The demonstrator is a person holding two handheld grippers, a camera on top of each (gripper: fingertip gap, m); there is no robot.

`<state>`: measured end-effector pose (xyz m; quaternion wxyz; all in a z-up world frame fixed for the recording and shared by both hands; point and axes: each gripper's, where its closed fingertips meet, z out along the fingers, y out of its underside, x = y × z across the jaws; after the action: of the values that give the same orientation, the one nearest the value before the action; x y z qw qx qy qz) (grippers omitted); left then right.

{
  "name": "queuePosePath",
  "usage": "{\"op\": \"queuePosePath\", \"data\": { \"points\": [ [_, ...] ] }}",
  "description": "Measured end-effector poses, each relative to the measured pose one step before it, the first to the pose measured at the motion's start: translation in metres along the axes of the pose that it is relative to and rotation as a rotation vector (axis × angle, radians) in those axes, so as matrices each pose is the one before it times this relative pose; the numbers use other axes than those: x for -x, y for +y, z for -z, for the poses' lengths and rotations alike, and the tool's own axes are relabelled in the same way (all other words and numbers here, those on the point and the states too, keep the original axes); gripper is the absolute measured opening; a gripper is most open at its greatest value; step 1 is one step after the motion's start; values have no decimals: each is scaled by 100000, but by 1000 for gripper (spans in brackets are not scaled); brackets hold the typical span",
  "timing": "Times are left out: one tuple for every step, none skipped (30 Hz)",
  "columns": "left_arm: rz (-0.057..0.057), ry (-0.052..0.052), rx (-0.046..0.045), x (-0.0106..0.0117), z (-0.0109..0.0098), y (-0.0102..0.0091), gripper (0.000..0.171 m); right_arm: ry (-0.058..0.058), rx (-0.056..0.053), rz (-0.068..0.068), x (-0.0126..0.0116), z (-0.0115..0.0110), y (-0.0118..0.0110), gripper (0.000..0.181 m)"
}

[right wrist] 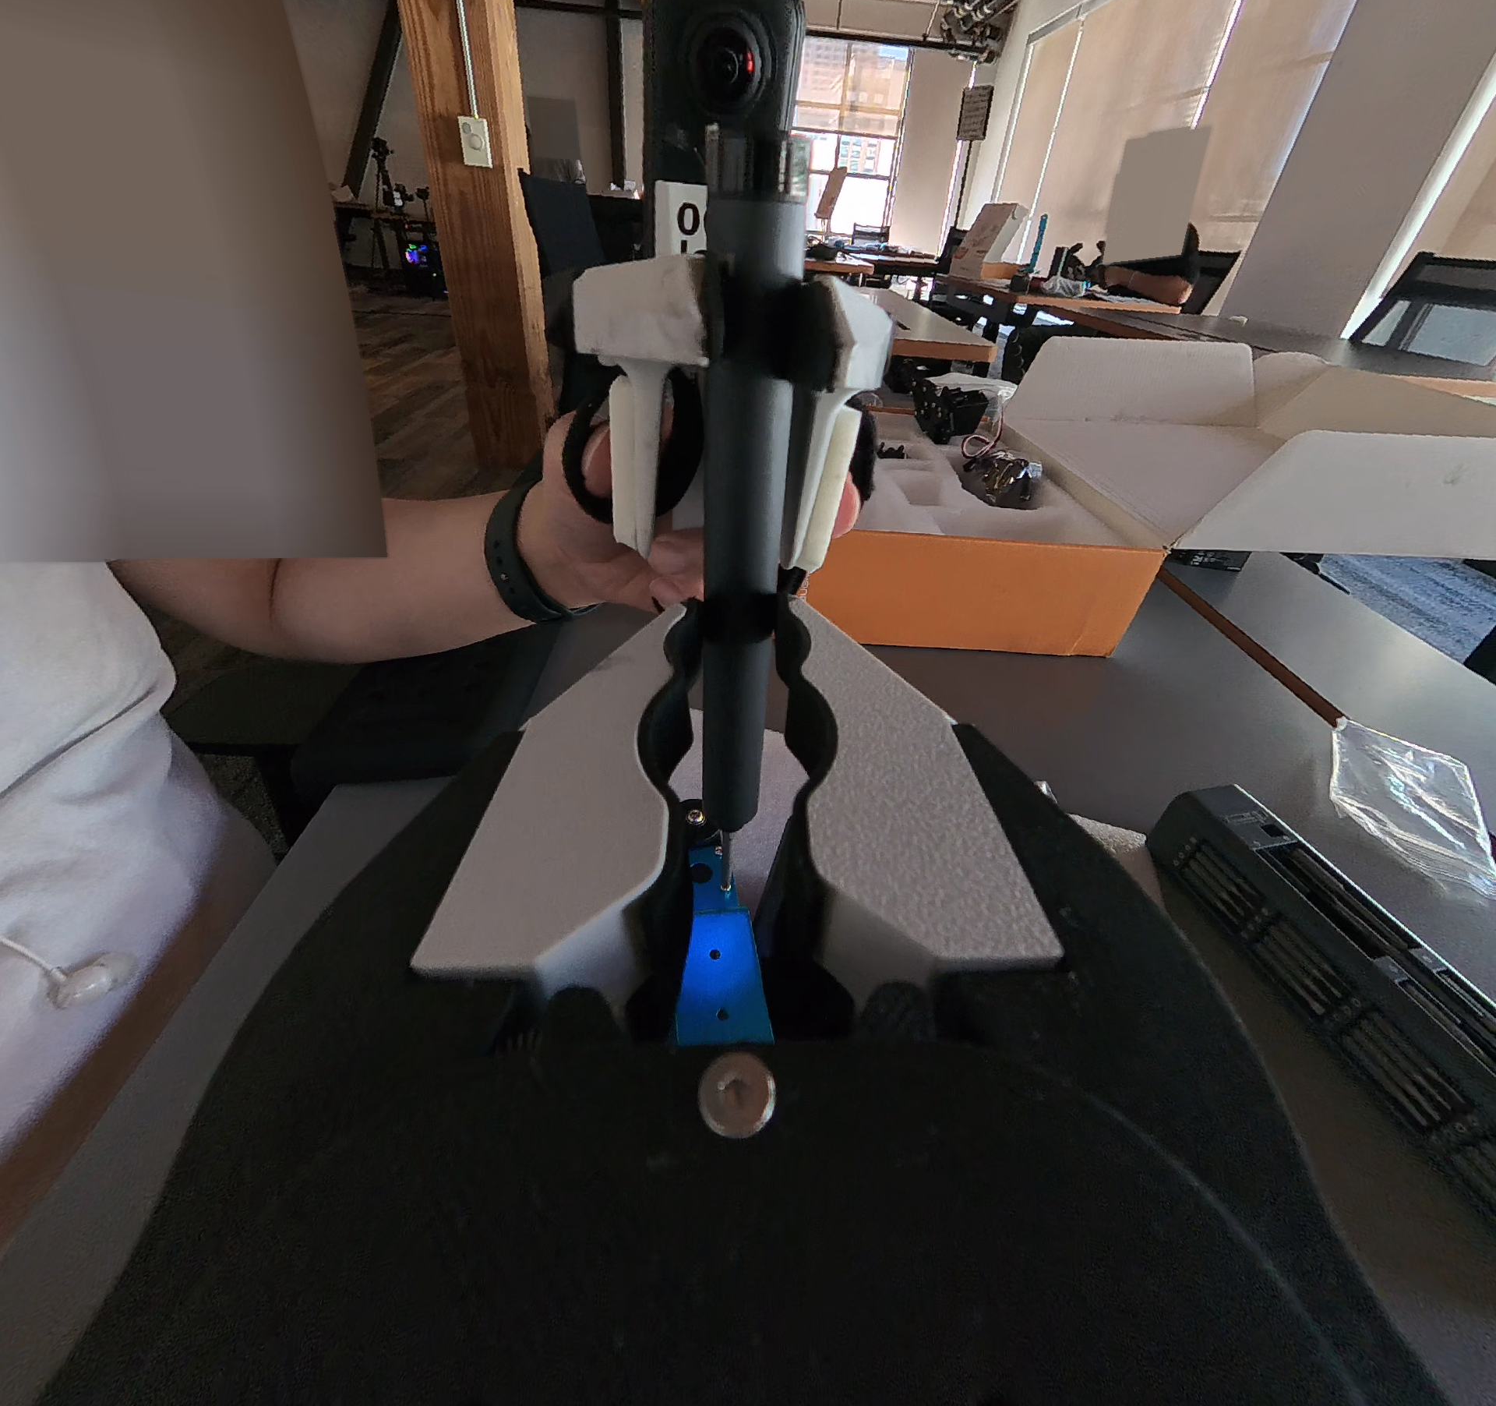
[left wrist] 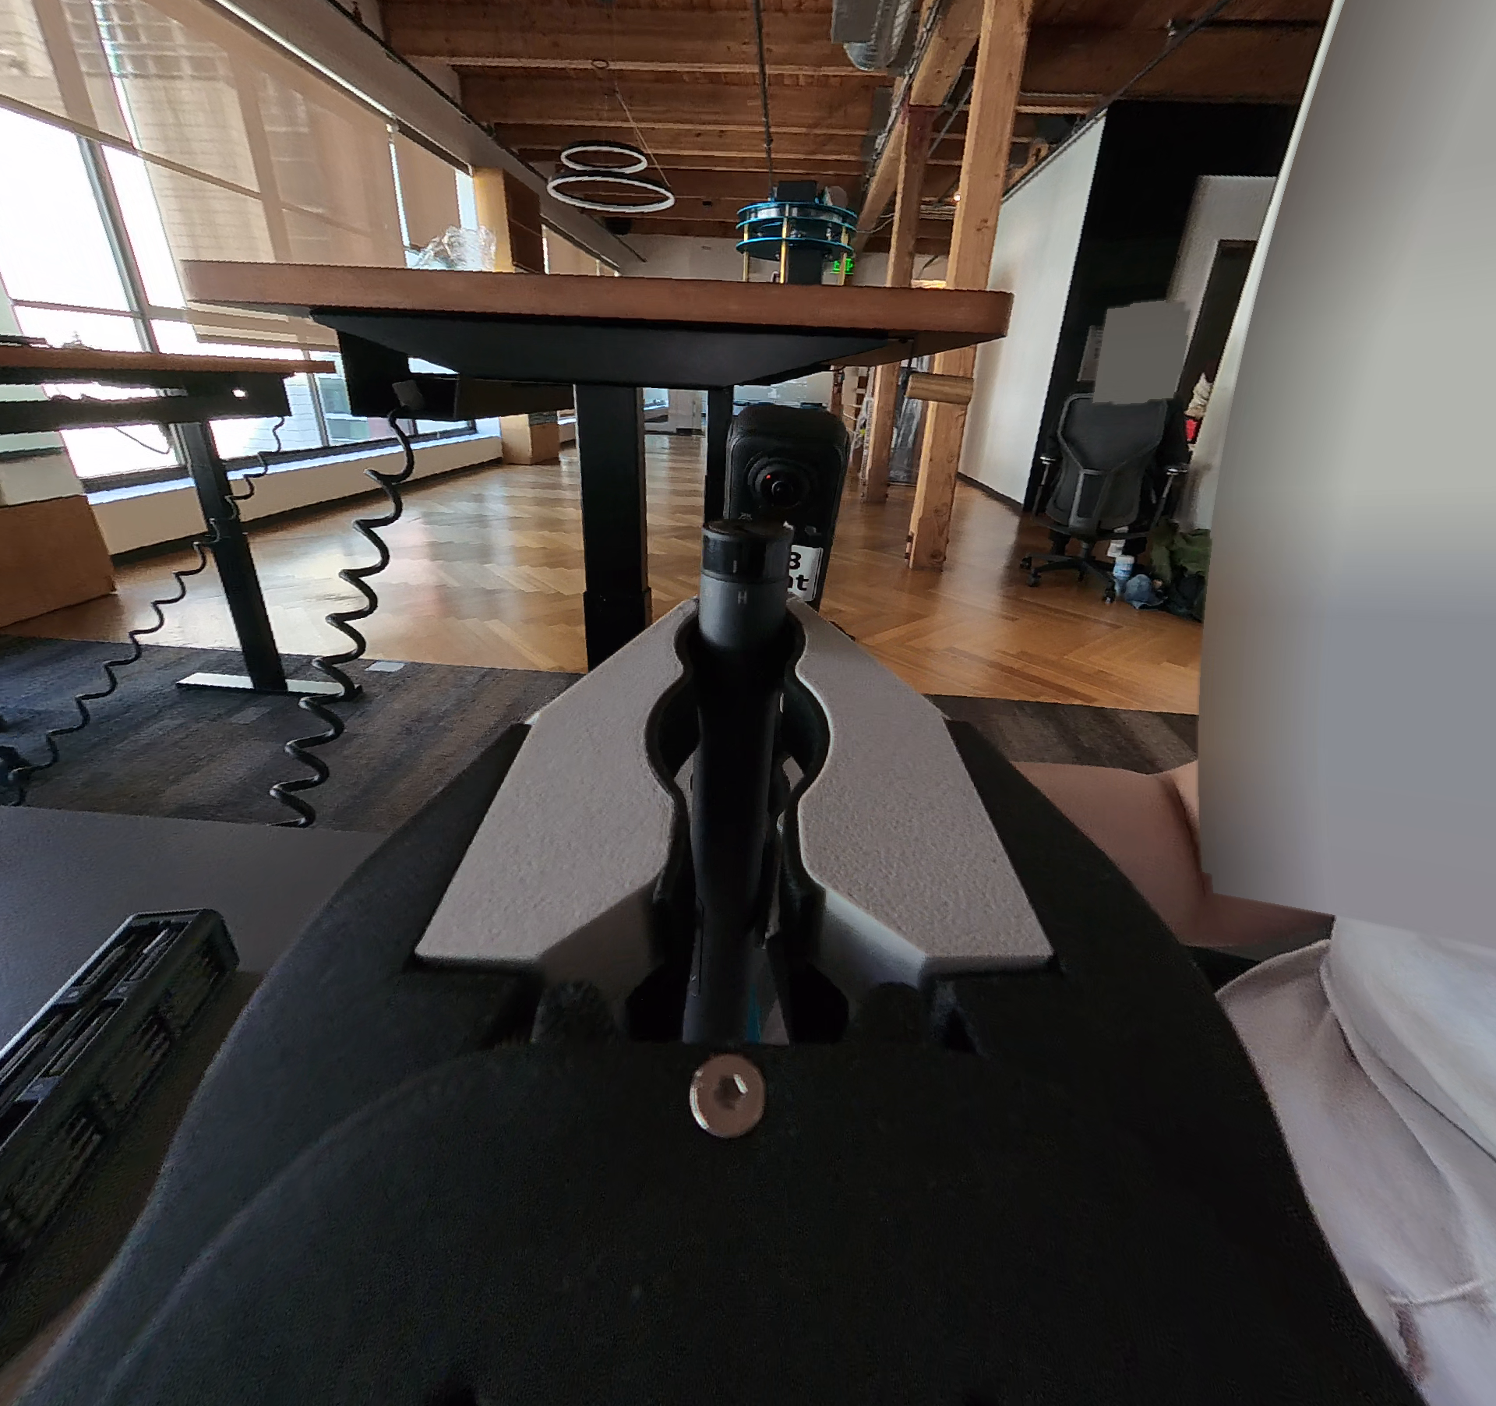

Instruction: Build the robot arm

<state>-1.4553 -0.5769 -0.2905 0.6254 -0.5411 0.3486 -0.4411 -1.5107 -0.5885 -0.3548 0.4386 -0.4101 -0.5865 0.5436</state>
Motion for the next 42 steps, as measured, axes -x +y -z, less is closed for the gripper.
{"op": "queuePosePath", "data": {
  "points": [
    [-313, -1003, -153, 15, 0, 3, 12, -290, 108, -187, 33, -28, 16, 17],
    [-352, -791, -65, 4, 20, 2, 12, -286, -91, -297, 15, -24, 10, 17],
    [-517, -746, -34, 21, 50, 1, 12, -414, -310, -522, 34, -25, 0, 17],
    [-616, -830, -10, 44, 60, -8, 12, -294, -344, -300, 2, -27, 5, 17],
    [-838, -1191, -82, 83, 70, -11, 12, -20, -175, 110, -31, -36, 7, 17],
    [-622, -1343, 4, 100, 50, -6, 12, 122, 141, 110, -52, -44, 10, 17],
    [-445, -1375, -161, 92, 64, -23, 12, -80, 333, 131, -22, -42, -13, 17],
    [-336, -1738, -48, 168, 71, -8, 12, -13, 887, -49, -46, -47, 14, 17],
    [-68, -2499, -14, 274, 88, -16, 12, 399, 1001, 306, -103, -13, -12, 17],
    [291, -2265, -203, 241, 75, -42, 12, 534, 976, 499, -113, -10, -8, 18],
    [266, -1564, -411, 121, 61, -20, 12, 527, 969, -155, -109, -18, 4, 20],
    [-96, -1713, -317, 110, 66, -25, 12, 344, 696, -850, -56, -10, -22, 21],
    [-472, -1889, -86, 106, 67, -19, 11, 728, 60, -1334, -57, -28, -101, 23],
    [-1026, -1499, 168, 25, 57, 3, 12, 519, -991, -1166, 60, -46, -250, 27],
    [-1351, -1486, 380, -3, 34, 18, 12, -87, -1003, -713, 217, -56, -225, 27],
    [-1039, -2245, 490, 100, 20, 13, 12, 1301, -88, -462, 1, -54, -78, 27],
    [-941, -2246, 474, 98, 0, 23, 11, 2124, 870, 22, -168, -71, 92, 27],
    [-978, -1856, 534, 36, -20, 34, 12, 776, 1829, 517, 2, -78, 260, 22],
    [-673, -2452, 402, 117, -13, 11, 12, -627, 2407, 842, 165, -85, 352, 17],
    [-594, -1812, 272, -1, -7, 20, 12, -191, 554, 1122, 48, -15, 68, 17],
    [-678, -1076, 134, -99, 2, 7, 12, -1145, 212, 789, 110, 47, 13, 18],
    [-511, -54, 107, -211, -9, 4, 12, -2042, 384, 41, 145, 67, 25, 17],
    [-280, 782, 255, -258, -10, 7, 12, -2443, 543, -80, 121, 67, 30, 17],
    [104, 546, 328, -117, -3, 29, 12, -2480, 391, -344, 66, 31, 29, 17],
    [600, 851, 176, -68, -4, 9, 12, -2767, 500, -917, 51, -13, 18, 17],
    [1029, 1498, -173, -93, 25, -38, 11, -3061, 765, -758, 100, -39, 23, 17],
    [1383, 2184, -235, -122, 27, -49, 11, -2647, 891, -22, 51, -21, 17, 17],
    [1723, 1759, -120, -31, 47, -38, 12, -2074, 591, 891, 2, -13, -2, 17],
    [1412, 1329, -364, 4, 58, -70, 12, -1978, 197, 701, -22, -24, 7, 17],
    [799, 443, -181, 113, 66, -34, 13, -1650, -94, -658, -66, -34, 0, 17],
    [179, -792, 38, 228, 77, -31, 13, -1052, -289, -1263, -108, -47, 0, 17],
    [-337, -951, -122, 196, 92, -65, 14, -174, -516, -1202, -111, -40, 8, 17],
    [-509, -620, 74, 117, 76, -41, 14, 848, -736, -561, -63, -53, 8, 17],
    [-472, -326, 193, 68, 77, -23, 14, 2243, -791, 354, -59, -40, 26, 17],
    [-219, 219, 387, 4, 31, 13, 14, 3427, -704, 1049, -91, -6, 38, 17],
    [22, 1203, 443, -122, -5, 56, 14, 3442, -749, 1250, 3, 39, 19, 17],
    [537, 1923, 310, -227, -38, 29, 14, 3079, -655, 644, 57, 81, -1, 17],
    [1036, 1843, 423, -223, -60, 37, 15, 2723, -586, -23, 39, 86, 8, 17],
    [1027, 1679, 302, -203, -73, 40, 15, 1853, -647, -657, 50, 74, 13, 17],
    [1090, 2182, 396, -262, -60, 51, 15, 752, -644, -1376, 87, 86, 10, 17],
    [1056, 1971, 526, -185, -55, 56, 15, 1006, -401, -1149, 14, 39, 19, 17],
    [738, 980, 269, 19, -4, 8, 15, 1617, -260, -325, -99, -17, 3, 17]
  ]
}}
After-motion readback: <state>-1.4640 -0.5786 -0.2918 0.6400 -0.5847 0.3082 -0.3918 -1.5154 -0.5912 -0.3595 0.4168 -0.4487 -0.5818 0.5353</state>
